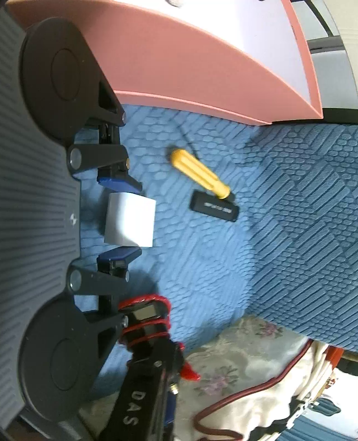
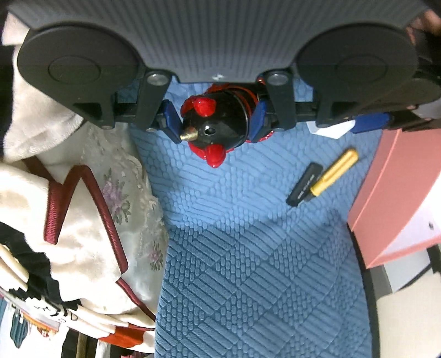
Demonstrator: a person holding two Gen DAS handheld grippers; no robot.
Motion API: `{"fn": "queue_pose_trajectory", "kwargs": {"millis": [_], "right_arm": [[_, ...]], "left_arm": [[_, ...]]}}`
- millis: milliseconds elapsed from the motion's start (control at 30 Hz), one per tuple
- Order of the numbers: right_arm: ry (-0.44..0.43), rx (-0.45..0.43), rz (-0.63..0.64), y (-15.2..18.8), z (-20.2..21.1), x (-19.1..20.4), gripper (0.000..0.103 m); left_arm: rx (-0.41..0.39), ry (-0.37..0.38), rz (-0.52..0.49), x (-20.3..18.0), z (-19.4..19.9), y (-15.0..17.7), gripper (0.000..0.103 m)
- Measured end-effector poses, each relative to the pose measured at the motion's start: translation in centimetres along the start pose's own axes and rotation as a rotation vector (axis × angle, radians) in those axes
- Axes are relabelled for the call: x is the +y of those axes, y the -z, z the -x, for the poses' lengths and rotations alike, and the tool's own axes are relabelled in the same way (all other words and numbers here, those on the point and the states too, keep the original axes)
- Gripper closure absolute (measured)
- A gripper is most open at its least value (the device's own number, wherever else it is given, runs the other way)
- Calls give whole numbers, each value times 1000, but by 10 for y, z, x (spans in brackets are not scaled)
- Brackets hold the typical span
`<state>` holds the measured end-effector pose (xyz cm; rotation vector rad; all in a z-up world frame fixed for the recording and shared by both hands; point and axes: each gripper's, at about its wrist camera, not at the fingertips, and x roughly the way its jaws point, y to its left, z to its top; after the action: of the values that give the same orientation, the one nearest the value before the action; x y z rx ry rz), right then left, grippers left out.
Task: Organize rigid objects
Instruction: 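Lift the red-black figure with right tool while left tool lifts the white charger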
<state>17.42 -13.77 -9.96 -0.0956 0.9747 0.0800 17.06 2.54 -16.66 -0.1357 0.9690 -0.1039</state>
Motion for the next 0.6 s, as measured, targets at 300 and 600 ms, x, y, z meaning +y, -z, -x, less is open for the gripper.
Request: {"fn": "queue_pose_trajectory", "kwargs": {"millis": [300,600], "right_arm": [[-40,6,-4,2,-5,0,46],[-135,-8,-66,-2,-7,-5,46]], "left_arm": [[9,5,2,0,1,5,56],[6,9,17,0,0,2,55]]}}
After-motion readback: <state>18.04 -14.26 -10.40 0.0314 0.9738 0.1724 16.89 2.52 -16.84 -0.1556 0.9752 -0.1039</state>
